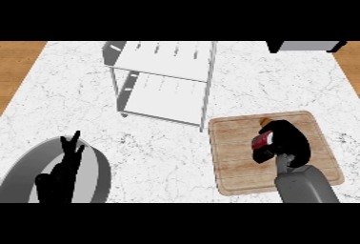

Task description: Pick the can from the cutting board and place it in the tiered basket

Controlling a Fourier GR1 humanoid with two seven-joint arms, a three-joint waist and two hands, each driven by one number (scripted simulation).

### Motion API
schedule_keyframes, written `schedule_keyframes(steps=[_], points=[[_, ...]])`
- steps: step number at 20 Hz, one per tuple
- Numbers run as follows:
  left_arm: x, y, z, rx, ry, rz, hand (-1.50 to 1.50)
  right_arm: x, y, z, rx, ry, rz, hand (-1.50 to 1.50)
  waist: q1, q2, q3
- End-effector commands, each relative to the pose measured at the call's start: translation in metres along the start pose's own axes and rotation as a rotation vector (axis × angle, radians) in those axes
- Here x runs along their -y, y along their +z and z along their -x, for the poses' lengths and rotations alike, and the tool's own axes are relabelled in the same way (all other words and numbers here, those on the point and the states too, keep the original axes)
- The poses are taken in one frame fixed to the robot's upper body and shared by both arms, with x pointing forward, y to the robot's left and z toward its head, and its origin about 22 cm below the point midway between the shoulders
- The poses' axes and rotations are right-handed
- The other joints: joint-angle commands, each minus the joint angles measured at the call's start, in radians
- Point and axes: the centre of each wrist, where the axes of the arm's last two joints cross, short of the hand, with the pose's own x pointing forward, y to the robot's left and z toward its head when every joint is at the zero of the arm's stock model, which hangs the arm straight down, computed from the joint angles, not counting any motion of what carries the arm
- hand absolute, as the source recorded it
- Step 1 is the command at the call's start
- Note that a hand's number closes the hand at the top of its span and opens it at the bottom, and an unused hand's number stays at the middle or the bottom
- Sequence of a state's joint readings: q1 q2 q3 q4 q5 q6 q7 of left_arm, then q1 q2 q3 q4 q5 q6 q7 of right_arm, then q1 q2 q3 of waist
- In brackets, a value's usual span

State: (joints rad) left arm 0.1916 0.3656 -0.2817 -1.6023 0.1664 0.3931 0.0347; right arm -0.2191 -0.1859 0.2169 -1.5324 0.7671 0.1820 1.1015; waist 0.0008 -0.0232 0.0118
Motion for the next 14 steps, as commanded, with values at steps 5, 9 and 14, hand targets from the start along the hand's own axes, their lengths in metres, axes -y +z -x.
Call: schedule_keyframes(steps=[5, 9, 14], points=[[0.030, -0.008, 0.017, -0.040, 0.006, 0.031, 0.00, -0.030, -0.003, -0.004, 0.064, 0.192, 0.040, 1.50, -0.001, 0.026, -0.012], [0.025, -0.007, 0.012, -0.043, 0.008, 0.039, 0.00, -0.047, 0.030, -0.037, 0.440, 0.377, 0.003, 1.50, 0.018, 0.032, -0.012], [0.023, -0.010, 0.020, -0.037, 0.007, 0.027, 0.00, -0.045, 0.029, -0.020, 0.596, 0.302, 0.021, 1.50, -0.005, 0.025, -0.012]])
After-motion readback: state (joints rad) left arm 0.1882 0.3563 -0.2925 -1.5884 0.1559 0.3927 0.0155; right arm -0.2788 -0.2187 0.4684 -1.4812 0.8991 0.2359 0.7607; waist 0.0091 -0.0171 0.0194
